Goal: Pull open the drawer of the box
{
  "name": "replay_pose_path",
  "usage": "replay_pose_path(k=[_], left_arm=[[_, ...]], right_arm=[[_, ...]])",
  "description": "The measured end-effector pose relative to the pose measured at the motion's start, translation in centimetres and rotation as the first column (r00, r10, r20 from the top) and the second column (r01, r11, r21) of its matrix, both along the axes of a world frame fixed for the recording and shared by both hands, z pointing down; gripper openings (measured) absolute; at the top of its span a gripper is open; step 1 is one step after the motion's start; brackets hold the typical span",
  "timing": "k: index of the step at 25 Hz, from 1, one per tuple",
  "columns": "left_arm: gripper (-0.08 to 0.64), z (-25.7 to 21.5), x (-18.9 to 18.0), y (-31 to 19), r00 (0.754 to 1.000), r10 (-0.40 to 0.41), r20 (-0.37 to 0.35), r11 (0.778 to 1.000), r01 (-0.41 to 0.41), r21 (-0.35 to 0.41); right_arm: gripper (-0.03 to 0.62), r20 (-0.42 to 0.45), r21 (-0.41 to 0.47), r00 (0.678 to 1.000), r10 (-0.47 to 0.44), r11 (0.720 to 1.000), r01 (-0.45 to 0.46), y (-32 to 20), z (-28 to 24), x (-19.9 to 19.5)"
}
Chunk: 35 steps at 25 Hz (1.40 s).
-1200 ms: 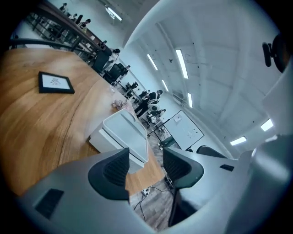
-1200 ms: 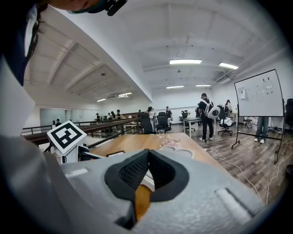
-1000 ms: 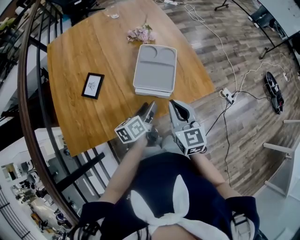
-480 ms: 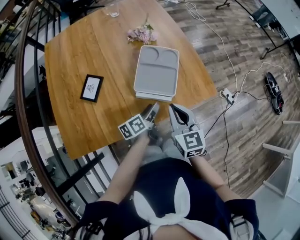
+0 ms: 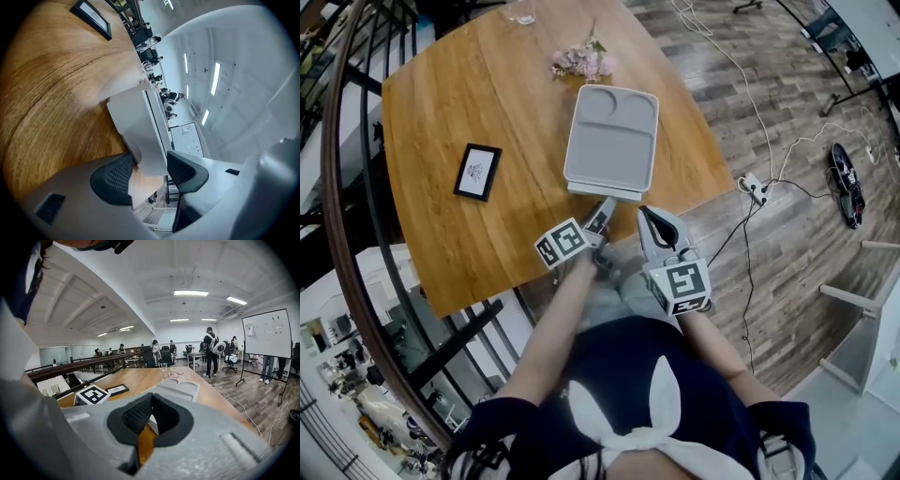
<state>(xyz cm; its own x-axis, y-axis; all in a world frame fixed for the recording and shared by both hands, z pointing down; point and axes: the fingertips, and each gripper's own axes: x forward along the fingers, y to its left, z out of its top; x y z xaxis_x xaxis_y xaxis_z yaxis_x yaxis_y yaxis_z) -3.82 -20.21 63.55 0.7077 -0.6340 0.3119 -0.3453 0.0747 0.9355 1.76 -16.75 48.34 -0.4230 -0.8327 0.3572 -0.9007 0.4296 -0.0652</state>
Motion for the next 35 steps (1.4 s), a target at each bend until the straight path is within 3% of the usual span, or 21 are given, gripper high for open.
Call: replay_pose_path(k=[14, 26, 30, 35], left_arm=[[0.226, 0.7, 0.8, -0.8, 0.992, 0.030, -0.119, 0.999, -0.027, 0.020], [0.225, 1.1, 0.8, -1.3, 0.990, 0.002, -0.144, 1.000, -0.001, 0.004], [0.183, 0.7, 0.8, -1.3, 0.990, -0.007, -0.140, 1.000, 0.010, 0.020], [0.181, 0.7, 1.1, -1.3, 0.991, -0.037, -0.129, 0.999, 0.040, 0.020]], right_arm=[[-0.003, 0.021, -0.024, 1.000, 0.003, 1.000, -0.002, -0.1, 0.5, 0.2], [-0.003, 0.032, -0.038, 0.999, 0.006, 0.999, -0.004, 0.2, 0.8, 0.6], [-0.003, 0.034, -0.042, 0.999, 0.005, 0.999, -0.003, 0.3, 1.0, 0.6], [-0.003, 0.039, -0.041, 0.999, 0.006, 0.999, -0.005, 0.5, 0.9, 1.2]])
